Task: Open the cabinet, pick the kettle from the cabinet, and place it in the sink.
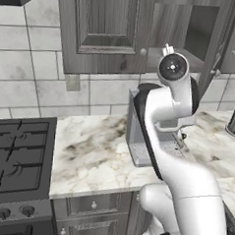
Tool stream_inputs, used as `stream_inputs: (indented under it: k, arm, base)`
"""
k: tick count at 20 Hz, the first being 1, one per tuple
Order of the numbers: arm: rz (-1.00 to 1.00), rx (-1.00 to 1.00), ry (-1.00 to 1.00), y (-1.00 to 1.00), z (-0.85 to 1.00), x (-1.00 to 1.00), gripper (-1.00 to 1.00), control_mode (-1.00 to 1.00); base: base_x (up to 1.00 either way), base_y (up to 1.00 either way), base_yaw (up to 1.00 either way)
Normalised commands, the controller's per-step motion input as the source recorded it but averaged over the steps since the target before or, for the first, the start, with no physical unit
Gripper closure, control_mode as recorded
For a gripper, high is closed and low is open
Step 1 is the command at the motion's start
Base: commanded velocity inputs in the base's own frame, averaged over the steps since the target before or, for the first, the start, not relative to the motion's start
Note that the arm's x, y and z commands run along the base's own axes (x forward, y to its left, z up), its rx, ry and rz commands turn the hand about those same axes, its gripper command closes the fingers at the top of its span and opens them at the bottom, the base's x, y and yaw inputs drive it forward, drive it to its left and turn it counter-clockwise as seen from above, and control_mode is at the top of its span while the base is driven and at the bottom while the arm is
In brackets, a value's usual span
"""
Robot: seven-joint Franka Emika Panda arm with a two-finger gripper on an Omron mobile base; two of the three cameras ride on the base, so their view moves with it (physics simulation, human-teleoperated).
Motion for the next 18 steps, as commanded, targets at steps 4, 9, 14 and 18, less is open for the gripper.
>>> stream_inputs:
  k: [4,9,14,18]
  arm:
    - [-0.38,0.00,-0.10,-0.25,0.06,0.21,-1.00,-1.00]
    - [-0.36,0.01,-0.13,-0.33,0.02,0.11,-1.00,-1.00]
    - [-0.24,0.04,-0.30,-0.34,0.00,-0.04,-1.00,-1.00]
    - [-0.24,0.05,-0.35,-0.26,0.00,-0.19,-1.00,-1.00]
  base:
    - [0.00,0.00,0.00]
    - [0.00,0.00,0.00]
    - [0.00,0.00,0.00]
    - [0.00,0.00,0.00]
